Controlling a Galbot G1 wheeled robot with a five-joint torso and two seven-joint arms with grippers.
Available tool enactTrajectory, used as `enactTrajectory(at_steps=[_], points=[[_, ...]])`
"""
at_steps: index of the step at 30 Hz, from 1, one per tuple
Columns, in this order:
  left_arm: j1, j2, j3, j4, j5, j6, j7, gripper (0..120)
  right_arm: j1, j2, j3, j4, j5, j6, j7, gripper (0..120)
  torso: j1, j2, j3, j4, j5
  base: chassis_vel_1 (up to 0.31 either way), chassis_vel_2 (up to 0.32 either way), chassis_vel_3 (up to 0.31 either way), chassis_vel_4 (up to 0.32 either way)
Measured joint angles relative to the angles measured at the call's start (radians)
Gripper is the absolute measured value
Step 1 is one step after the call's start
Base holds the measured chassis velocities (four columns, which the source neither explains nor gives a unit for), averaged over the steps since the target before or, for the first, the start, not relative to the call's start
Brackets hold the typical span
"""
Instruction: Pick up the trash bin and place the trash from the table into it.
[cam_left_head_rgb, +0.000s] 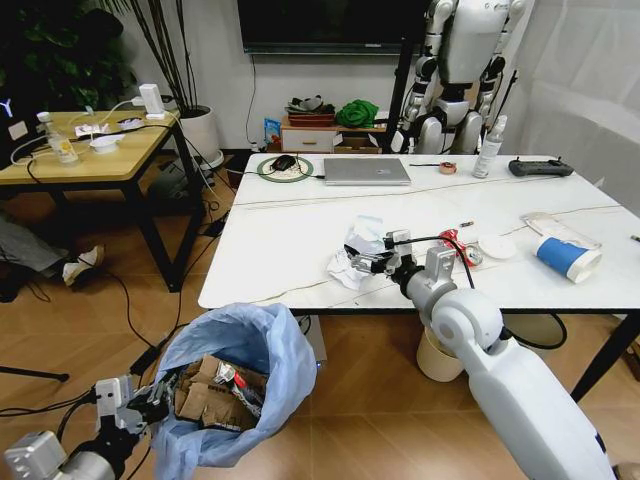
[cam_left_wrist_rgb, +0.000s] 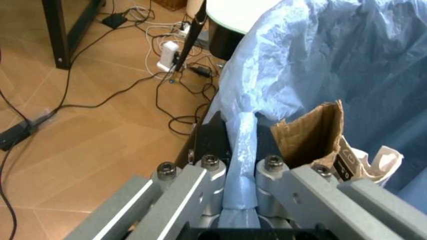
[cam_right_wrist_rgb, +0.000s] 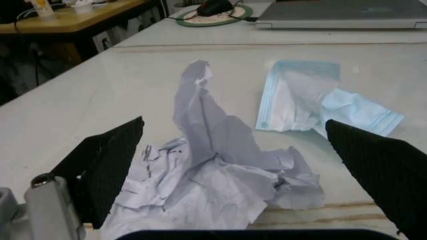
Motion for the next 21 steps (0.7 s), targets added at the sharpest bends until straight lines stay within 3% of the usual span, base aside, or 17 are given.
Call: enactTrajectory(at_steps=[3, 6, 21], points=[[0.003, -0.003, -0.002, -0.003, 0.001, 0.0, 0.0, 0, 0.023, 0.001, 0.002, -0.032, -0.002, 0.007, -0.028, 99, 0.0, 0.0, 0.0, 0.0001, -0.0001, 0.0, 0.0, 0.0, 0.0], [0.005, -0.005, -0.004, -0.005, 0.001, -0.001, 0.0, 0, 0.036, -0.005, 0.001, -0.05, 0.002, 0.008, -0.047, 90, 0.0, 0.0, 0.0, 0.0002, -0.0001, 0.0, 0.0, 0.0, 0.0], [0.003, -0.011, -0.014, -0.011, -0.002, -0.001, 0.0, 0, 0.043, 0.008, -0.048, -0.084, 0.003, 0.026, -0.076, 32, 0.0, 0.0, 0.0, 0.0001, -0.0002, 0.0, 0.0, 0.0, 0.0]])
